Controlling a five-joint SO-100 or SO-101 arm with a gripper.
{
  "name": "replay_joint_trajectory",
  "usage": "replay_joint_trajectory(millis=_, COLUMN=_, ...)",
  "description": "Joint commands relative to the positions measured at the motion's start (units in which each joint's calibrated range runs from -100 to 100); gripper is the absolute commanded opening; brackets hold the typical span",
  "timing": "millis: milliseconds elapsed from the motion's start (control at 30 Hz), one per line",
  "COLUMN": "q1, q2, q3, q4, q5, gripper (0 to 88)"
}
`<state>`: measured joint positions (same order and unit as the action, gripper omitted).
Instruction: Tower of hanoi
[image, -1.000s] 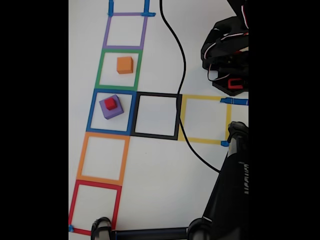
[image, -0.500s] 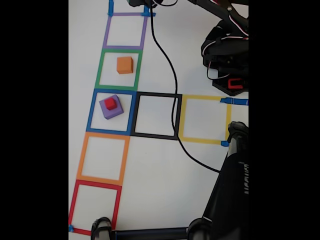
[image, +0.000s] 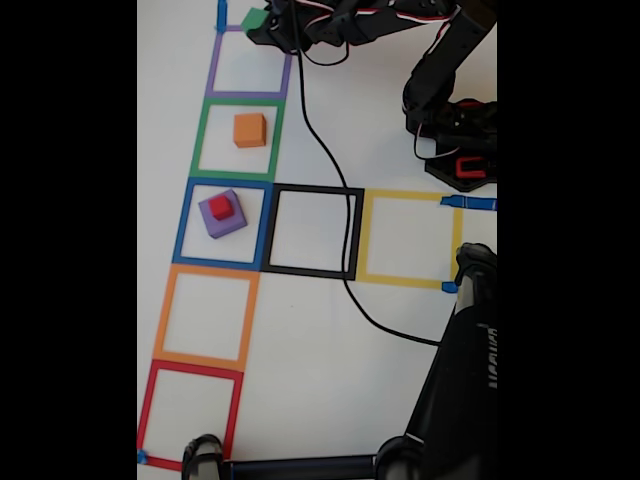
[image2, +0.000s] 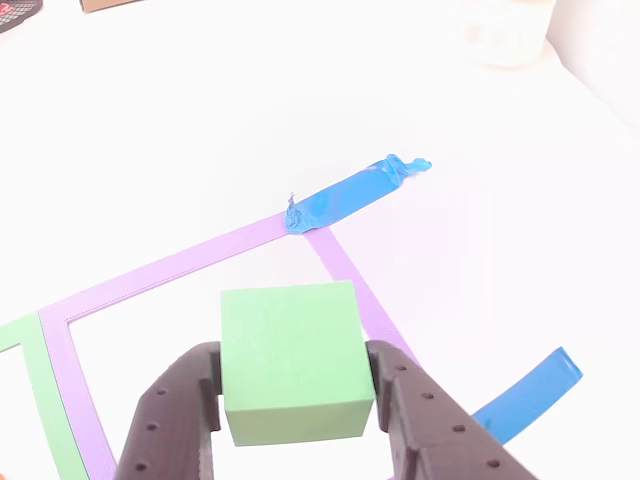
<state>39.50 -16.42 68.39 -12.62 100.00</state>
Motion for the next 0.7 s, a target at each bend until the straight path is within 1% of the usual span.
replay_joint_trajectory(millis=0, q1=-2.20, q2=4.35, q3=-0.94, q4=-8.44, q5=0.00, gripper=6.3)
replay_joint_trajectory(millis=400, q1=-2.87, q2=21.63, q3=1.33, q4=-30.95, q5=0.00, gripper=6.6)
replay_joint_trajectory(millis=667, q1=-4.60, q2=25.26, q3=3.61, q4=-36.29, q5=0.00, gripper=6.7)
